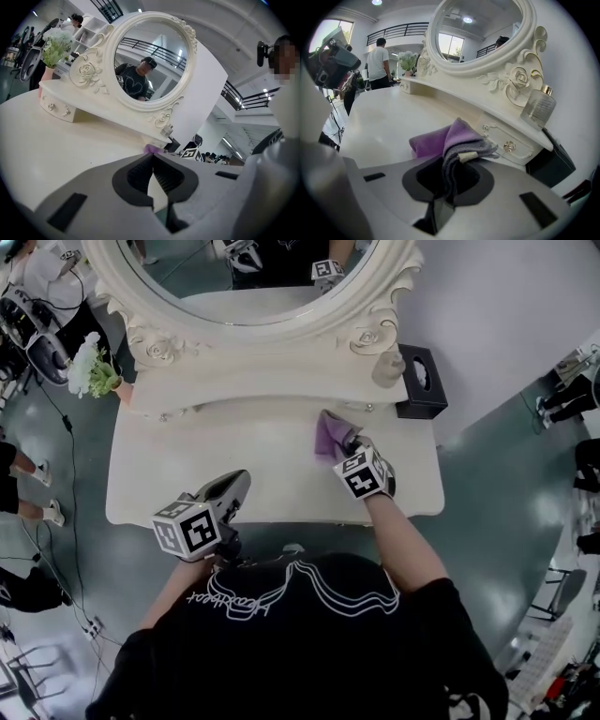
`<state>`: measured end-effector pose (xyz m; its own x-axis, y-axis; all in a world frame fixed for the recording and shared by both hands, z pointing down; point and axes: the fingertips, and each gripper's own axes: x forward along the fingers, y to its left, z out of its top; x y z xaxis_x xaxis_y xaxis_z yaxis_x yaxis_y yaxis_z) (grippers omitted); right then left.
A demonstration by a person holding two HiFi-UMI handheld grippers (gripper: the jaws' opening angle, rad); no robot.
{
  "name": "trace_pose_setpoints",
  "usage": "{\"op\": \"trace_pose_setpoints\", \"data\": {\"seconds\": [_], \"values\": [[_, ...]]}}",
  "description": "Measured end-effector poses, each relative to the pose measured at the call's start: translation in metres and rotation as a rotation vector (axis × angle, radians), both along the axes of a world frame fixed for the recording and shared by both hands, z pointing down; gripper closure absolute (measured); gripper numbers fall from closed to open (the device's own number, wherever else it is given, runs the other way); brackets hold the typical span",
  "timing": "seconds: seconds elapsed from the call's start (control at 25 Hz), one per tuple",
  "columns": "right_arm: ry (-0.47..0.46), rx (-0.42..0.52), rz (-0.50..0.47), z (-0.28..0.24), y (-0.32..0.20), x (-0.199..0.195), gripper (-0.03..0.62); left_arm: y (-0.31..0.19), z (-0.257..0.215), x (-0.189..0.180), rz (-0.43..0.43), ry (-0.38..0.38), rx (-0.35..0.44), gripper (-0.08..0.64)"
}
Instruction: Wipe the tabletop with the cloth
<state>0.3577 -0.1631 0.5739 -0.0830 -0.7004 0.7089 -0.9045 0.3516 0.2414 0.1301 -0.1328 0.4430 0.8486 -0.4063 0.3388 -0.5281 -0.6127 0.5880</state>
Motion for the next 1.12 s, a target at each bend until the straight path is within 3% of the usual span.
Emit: {"op": "trace_pose_setpoints", "data": {"seconds": [1.12], "values": [[0.010, -0.016, 0.200, 0.001, 0.057, 0.107, 0.542, 0.014, -0.001, 0.069, 0.147, 0.007, 0.002, 0.555]]}}
